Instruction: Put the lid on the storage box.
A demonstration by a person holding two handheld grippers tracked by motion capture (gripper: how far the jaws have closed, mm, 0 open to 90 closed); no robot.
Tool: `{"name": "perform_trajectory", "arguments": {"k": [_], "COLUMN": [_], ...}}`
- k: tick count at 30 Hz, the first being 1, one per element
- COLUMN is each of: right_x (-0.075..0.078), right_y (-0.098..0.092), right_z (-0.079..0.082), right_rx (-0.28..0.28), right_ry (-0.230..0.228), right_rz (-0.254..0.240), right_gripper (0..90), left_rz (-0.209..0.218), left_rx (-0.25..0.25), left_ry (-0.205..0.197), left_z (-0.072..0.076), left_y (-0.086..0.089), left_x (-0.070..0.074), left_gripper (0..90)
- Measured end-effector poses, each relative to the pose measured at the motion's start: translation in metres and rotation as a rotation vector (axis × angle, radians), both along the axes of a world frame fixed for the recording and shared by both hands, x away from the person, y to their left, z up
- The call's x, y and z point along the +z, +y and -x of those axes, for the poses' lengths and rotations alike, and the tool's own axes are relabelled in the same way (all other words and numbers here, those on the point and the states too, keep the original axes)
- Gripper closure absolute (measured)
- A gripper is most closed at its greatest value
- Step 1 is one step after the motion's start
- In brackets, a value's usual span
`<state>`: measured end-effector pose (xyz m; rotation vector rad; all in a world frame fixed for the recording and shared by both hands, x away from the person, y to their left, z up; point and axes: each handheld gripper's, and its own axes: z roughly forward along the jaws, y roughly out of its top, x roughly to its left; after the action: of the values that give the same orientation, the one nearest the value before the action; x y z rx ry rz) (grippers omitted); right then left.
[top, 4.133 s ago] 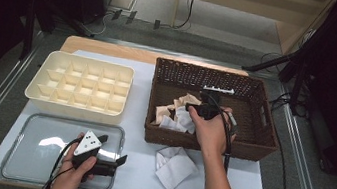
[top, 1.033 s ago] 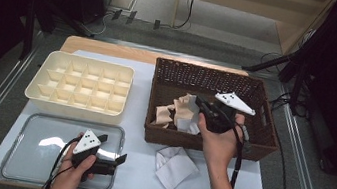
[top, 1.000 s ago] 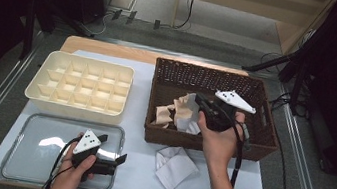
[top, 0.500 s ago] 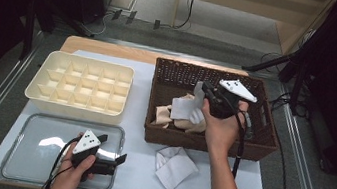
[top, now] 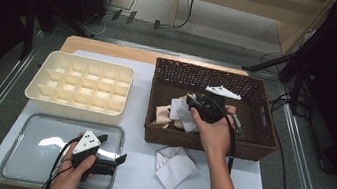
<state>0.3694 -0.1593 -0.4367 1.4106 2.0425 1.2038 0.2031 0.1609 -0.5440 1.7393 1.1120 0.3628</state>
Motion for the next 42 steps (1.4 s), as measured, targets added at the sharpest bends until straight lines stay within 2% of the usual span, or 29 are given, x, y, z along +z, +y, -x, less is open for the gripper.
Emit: {"name": "perform_trajectory", "arguments": {"k": [1, 4, 10, 12, 16, 19, 22, 24, 25, 28, 32, 34, 37, 42], "right_x": [-0.001, -0.005, -0.01, -0.013, -0.017, -0.023, -0.034, -0.038, -0.037, -0.032, -0.021, -0.016, -0.01, 0.001], "right_y": [-0.001, -0.003, -0.002, 0.0, 0.004, 0.008, 0.012, 0.015, 0.014, 0.01, 0.005, 0.003, 0.0, -0.006], "right_z": [0.0, -0.004, -0.01, -0.013, -0.018, -0.021, -0.024, -0.025, -0.024, -0.024, -0.019, -0.016, -0.011, -0.002], "right_rx": [-0.003, -0.002, -0.044, -0.056, -0.067, -0.067, -0.057, -0.047, -0.045, -0.04, -0.068, -0.075, -0.091, -0.101], "right_ry": [0.011, 0.083, 0.128, 0.137, 0.19, 0.205, 0.24, 0.264, 0.259, 0.236, 0.123, 0.051, -0.018, -0.106], "right_rz": [0.008, -0.006, -0.011, -0.001, 0.016, 0.039, 0.115, 0.154, 0.159, 0.169, 0.145, 0.131, 0.104, 0.04], "right_gripper": [54.3, 47.6, 46.6, 47.5, 49.5, 49.5, 55.6, 70.0, 77.8, 83.1, 84.4, 84.4, 84.5, 84.5], "left_rz": [0.0, 0.0, 0.0, -0.001, 0.001, 0.001, 0.001, 0.001, 0.001, 0.001, 0.002, 0.002, 0.002, 0.003], "left_rx": [0.0, 0.0, 0.0, 0.0, -0.001, -0.001, -0.002, -0.003, -0.003, -0.003, -0.003, -0.003, -0.003, -0.003], "left_ry": [0.0, -0.001, -0.002, -0.001, 0.0, -0.001, -0.001, 0.0, 0.001, 0.001, 0.001, 0.002, 0.002, 0.002], "left_z": [0.0, 0.0, 0.0, 0.0, 0.0, 0.0, 0.0, 0.0, 0.0, 0.0, 0.0, 0.0, 0.0, 0.0], "left_y": [0.0, 0.0, -0.001, -0.001, 0.0, -0.001, 0.0, 0.0, 0.0, 0.0, 0.0, 0.0, 0.0, 0.0], "left_x": [0.0, 0.0, 0.0, 0.0, 0.0, 0.0, 0.0, 0.0, 0.0, 0.0, 0.0, 0.0, 0.0, 0.0], "left_gripper": [2.4, 2.4, 2.4, 2.4, 2.4, 2.4, 2.4, 2.4, 2.4, 2.4, 2.4, 2.4, 2.4, 2.4]}}
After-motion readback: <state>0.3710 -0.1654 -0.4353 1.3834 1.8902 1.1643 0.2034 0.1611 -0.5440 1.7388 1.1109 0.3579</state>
